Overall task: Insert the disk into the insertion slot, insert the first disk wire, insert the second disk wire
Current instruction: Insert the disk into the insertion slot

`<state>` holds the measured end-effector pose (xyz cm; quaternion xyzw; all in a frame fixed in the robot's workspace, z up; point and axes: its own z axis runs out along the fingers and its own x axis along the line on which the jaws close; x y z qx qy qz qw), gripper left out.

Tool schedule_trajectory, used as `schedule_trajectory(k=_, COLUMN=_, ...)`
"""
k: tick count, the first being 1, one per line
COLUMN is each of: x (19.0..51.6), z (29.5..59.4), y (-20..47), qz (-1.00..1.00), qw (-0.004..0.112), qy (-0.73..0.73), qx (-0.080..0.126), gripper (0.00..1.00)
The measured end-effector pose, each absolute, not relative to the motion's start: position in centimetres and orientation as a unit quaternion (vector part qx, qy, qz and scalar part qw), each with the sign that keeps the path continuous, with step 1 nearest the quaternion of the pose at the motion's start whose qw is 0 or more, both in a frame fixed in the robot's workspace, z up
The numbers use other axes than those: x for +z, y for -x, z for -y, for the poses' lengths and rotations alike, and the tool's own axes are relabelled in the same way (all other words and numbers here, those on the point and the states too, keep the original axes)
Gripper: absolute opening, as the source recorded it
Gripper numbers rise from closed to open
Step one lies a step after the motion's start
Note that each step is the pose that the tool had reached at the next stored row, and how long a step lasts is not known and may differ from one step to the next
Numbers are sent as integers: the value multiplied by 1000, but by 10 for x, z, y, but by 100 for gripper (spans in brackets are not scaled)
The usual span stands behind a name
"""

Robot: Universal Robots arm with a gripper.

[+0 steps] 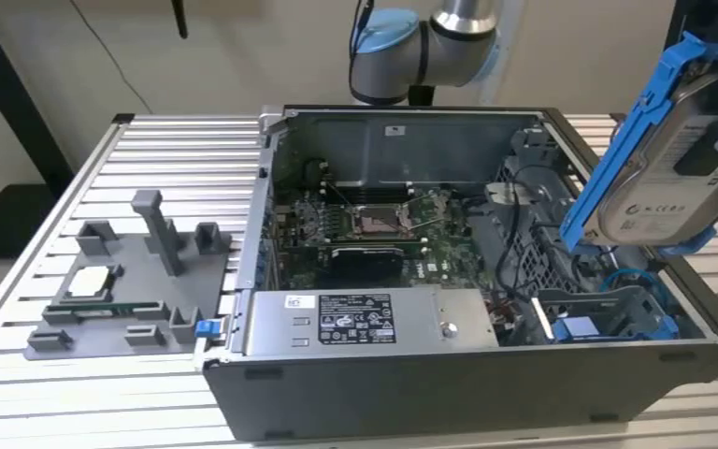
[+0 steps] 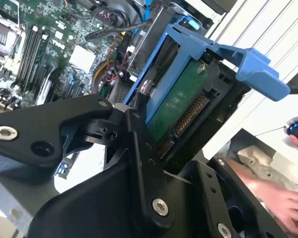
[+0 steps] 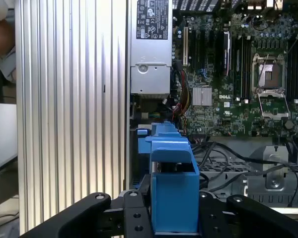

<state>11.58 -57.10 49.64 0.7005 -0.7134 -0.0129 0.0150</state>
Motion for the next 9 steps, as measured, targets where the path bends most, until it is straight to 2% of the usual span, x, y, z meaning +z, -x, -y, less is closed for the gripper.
schedule_trajectory(k=9, x=492, z=572, y=-117, qz=713, qw=15, qy=-701, qx=-13, gripper=0)
